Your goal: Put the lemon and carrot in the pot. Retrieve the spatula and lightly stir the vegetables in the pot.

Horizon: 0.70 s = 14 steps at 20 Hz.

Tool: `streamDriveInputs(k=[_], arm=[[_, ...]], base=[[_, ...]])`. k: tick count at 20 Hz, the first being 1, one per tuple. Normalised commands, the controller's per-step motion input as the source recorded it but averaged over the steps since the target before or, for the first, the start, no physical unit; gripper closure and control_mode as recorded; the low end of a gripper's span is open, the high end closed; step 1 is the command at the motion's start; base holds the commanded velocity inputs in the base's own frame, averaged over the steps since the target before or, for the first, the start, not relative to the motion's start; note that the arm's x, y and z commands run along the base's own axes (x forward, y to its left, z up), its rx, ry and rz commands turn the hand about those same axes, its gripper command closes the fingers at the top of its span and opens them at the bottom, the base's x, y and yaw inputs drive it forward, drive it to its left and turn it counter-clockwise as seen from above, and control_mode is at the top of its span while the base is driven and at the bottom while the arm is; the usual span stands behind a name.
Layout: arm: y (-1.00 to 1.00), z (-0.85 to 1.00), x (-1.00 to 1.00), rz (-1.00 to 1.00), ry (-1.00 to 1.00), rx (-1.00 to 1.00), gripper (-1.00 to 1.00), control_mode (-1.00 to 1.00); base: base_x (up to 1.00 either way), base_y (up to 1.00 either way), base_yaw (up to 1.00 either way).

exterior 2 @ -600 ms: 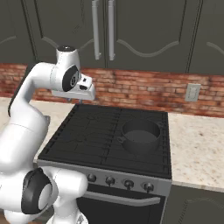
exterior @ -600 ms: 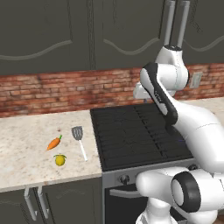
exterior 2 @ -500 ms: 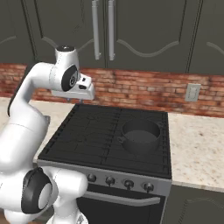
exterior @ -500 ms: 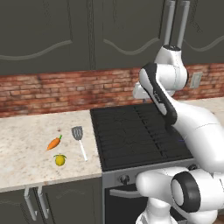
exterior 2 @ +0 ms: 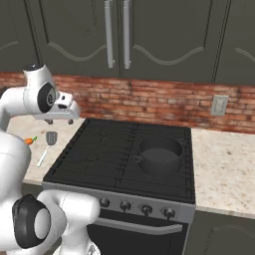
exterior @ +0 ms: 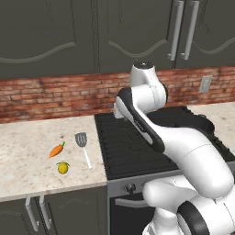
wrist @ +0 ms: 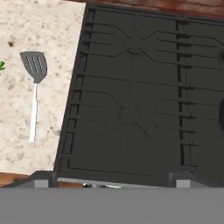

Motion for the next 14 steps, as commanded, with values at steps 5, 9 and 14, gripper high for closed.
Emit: streamDriveInputs(k=[5, 9, 14], arm=[[0.93, -0.08, -0.09, 0.0, -0.02, -0.04, -1.0, -1.0], [0.85, 0.05, -0.02, 0.0, -0.12, 0.05, -1.0, -1.0], [0.92, -0.11, 0.0, -0.04, -0.12, 0.05, -1.0, -1.0]], base=[[0.0, 0.0, 0.0], [0.0, 0.0, 0.0], [0.0, 0.0, 0.0]])
